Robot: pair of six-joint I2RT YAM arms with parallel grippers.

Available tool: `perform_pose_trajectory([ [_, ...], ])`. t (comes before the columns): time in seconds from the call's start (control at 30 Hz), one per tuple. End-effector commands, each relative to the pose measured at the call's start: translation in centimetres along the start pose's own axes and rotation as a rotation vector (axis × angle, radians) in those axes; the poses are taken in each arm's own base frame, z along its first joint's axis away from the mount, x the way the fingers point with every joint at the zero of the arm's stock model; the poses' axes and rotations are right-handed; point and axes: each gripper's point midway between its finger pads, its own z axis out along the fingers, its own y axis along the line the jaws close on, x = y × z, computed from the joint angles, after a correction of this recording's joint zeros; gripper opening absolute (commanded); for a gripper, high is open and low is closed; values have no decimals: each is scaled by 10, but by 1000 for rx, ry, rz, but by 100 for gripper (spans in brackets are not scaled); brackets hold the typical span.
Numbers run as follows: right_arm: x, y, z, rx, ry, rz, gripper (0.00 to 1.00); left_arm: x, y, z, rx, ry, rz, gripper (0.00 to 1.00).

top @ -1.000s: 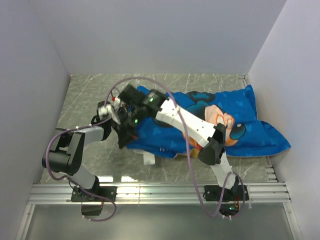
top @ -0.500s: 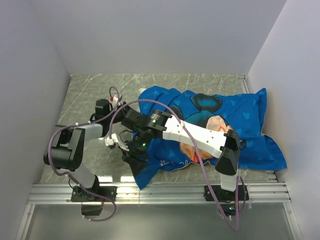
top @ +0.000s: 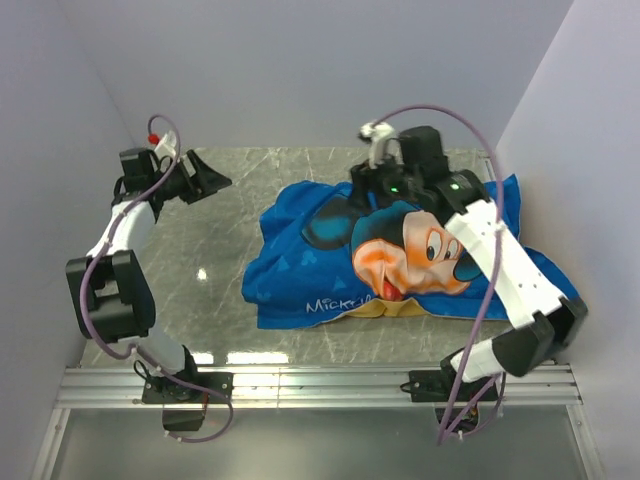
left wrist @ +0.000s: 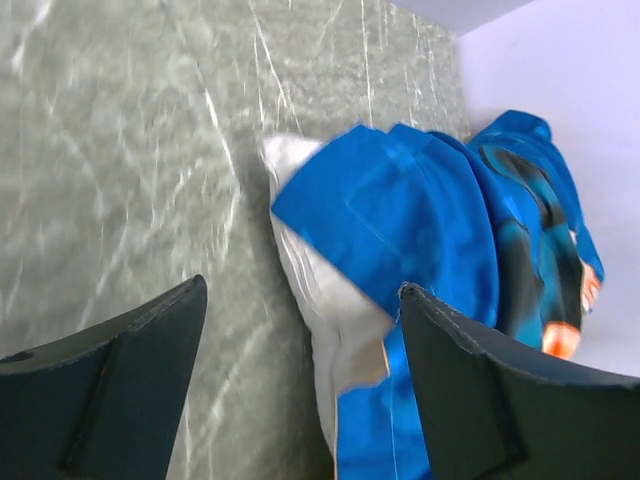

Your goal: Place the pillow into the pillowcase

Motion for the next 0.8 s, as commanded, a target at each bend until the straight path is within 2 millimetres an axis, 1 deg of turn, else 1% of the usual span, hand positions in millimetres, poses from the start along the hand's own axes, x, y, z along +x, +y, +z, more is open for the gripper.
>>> perform_pose_trajectory([
  [0.0,18,-91,-34,402,-10,36,69,-1,3,24,-20,50,42,83],
  [0.03,39,-112,-41,487,39,59,68,0,7,35,-6,57,4,84],
  [0.07,52,-127,-50,555,67,71,68,-4,-2,45,16,61,9,84],
  [0.1,66,-143,-63,624,108,67,68,-3,-3,53,19,70,-5,86],
  [0.13,93,-150,-64,667,191,67,66,2,-2,65,33,90,-38,86],
  [0.17,107,-162,-77,749,243,43,66,5,-13,76,64,107,-40,86],
  [0.2,136,-166,-77,774,319,49,66,8,-18,82,81,117,-53,86],
  [0.23,147,-168,-80,795,342,49,66,14,-21,89,97,131,-67,86],
  [0.27,158,-168,-82,805,361,48,66,16,-33,94,141,130,-78,87],
  [0.3,167,-170,-86,832,373,52,66,24,-45,100,172,144,-73,87],
  [0.33,184,-168,-83,824,402,56,66,26,-55,102,191,145,-84,88],
  [0.37,192,-166,-81,821,417,64,66,35,-64,107,219,154,-67,88],
  [0.4,202,-164,-78,806,440,72,65,39,-69,109,226,162,-69,88],
  [0.47,209,-162,-74,790,454,80,65,53,-75,115,232,189,-73,88],
  [0.57,215,-158,-68,759,458,87,65,61,-81,120,247,197,-82,87],
  [0.63,216,-158,-66,749,454,93,65,61,-91,121,283,194,-69,85],
  [0.67,217,-157,-63,739,459,92,65,67,-95,121,295,203,-69,84],
  [0.7,219,-156,-62,734,462,95,65,65,-101,121,322,191,-49,82],
  [0.77,223,-156,-57,722,471,99,64,68,-111,122,348,201,-39,77],
])
